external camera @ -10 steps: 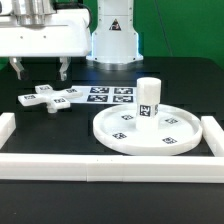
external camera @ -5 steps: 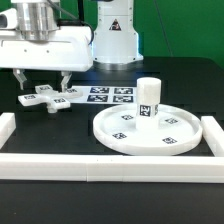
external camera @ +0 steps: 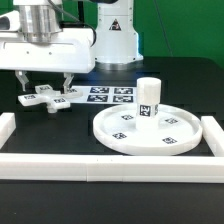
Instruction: Assemble round table
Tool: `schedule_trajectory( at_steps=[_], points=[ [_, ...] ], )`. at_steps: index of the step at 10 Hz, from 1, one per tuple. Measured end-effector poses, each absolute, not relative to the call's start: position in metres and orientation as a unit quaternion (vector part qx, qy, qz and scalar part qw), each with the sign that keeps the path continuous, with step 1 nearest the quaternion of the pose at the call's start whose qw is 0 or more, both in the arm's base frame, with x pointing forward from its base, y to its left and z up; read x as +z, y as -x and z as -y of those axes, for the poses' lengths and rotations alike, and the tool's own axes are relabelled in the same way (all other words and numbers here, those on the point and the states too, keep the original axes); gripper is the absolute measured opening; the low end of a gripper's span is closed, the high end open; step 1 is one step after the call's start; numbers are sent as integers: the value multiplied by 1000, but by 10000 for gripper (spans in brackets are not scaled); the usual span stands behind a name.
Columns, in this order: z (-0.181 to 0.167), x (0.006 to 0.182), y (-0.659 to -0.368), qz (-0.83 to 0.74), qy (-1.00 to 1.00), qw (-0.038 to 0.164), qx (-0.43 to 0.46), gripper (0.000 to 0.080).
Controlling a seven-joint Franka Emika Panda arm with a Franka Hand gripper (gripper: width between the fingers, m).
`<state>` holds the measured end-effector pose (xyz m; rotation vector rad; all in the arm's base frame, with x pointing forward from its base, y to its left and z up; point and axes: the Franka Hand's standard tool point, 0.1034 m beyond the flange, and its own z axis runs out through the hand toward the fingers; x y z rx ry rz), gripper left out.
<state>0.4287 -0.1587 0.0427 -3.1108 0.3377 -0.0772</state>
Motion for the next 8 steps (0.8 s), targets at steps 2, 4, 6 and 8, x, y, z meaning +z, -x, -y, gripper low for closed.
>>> schedule_trajectory(
  at_steps=[2, 4, 6, 8],
  points=[
    [158, 42, -428, -103, 994, 5, -25, 649],
    [151, 42, -429, -94, 995, 2, -28, 649],
    [151, 39, -426, -94, 995, 2, -24, 649],
    [152, 35, -423, -94, 995, 2, -20, 649]
  ],
)
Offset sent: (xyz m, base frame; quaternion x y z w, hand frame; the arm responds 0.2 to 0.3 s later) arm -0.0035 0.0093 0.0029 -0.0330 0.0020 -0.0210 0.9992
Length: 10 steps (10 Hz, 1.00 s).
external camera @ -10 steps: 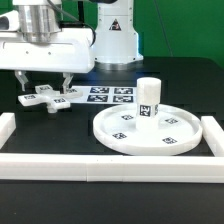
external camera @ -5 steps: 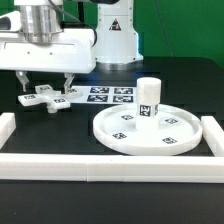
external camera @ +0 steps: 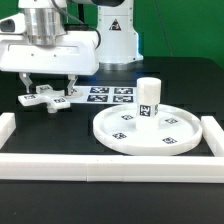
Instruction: Assemble round table
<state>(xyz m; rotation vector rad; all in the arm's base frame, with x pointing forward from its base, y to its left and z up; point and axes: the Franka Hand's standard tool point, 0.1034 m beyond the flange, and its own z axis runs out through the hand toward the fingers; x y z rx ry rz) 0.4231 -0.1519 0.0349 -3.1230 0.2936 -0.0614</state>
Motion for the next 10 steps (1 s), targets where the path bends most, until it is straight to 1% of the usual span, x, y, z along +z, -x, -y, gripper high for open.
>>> schedule_trajectory(
  at_steps=[2, 6, 8, 10],
  points=[
    [152, 33, -422, -94, 995, 2, -17, 649],
    [151, 35, -428, -92, 995, 2, -22, 649],
    [151, 33, -423, -93, 996, 2, -18, 649],
    [150, 33, -423, -93, 995, 2, -18, 649]
  ],
)
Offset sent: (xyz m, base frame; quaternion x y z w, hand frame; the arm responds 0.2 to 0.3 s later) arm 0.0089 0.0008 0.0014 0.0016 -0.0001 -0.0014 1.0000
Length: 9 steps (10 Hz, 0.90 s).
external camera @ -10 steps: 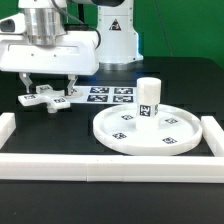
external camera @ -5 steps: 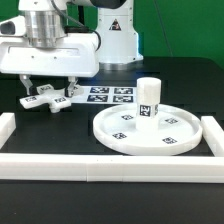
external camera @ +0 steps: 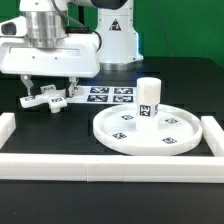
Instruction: Assemble round table
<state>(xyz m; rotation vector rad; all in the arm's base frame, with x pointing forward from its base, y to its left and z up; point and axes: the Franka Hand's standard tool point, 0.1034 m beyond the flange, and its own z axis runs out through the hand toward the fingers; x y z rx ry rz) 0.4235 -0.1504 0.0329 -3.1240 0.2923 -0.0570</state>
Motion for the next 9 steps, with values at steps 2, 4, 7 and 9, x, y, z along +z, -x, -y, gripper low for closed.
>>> schedule_trajectory(
  at_steps=[2, 4, 7, 9],
  points=[
    [150, 33, -423, -93, 995, 2, -18, 649],
    [146, 40, -426, -92, 996, 12, -15, 649],
    [135, 61, -431, -93, 995, 36, -12, 649],
    [135, 61, -432, -95, 995, 36, -13, 649]
  ],
)
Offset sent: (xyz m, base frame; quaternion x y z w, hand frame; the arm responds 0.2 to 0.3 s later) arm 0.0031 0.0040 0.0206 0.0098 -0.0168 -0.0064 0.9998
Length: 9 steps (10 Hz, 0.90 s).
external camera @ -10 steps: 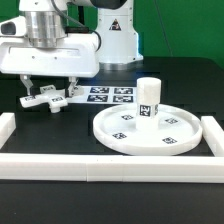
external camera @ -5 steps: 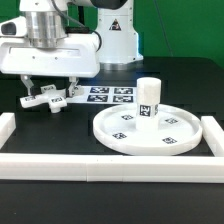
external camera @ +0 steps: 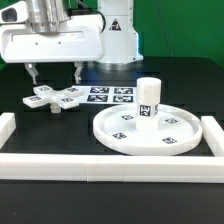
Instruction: Assemble round table
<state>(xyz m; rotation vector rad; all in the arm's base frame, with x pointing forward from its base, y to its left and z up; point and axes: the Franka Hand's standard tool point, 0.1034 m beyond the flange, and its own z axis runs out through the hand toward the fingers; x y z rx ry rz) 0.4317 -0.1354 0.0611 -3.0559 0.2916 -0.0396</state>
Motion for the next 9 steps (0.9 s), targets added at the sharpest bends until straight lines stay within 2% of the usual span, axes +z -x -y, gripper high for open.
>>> schedule_trajectory(
  at_steps=[3, 4, 9],
  points=[
    [134, 59, -430, -96, 995, 39, -6, 649],
    [127, 57, -423, -99, 993, 56, 25, 649],
    [128, 55, -427, -89, 995, 49, 22, 649]
  ],
)
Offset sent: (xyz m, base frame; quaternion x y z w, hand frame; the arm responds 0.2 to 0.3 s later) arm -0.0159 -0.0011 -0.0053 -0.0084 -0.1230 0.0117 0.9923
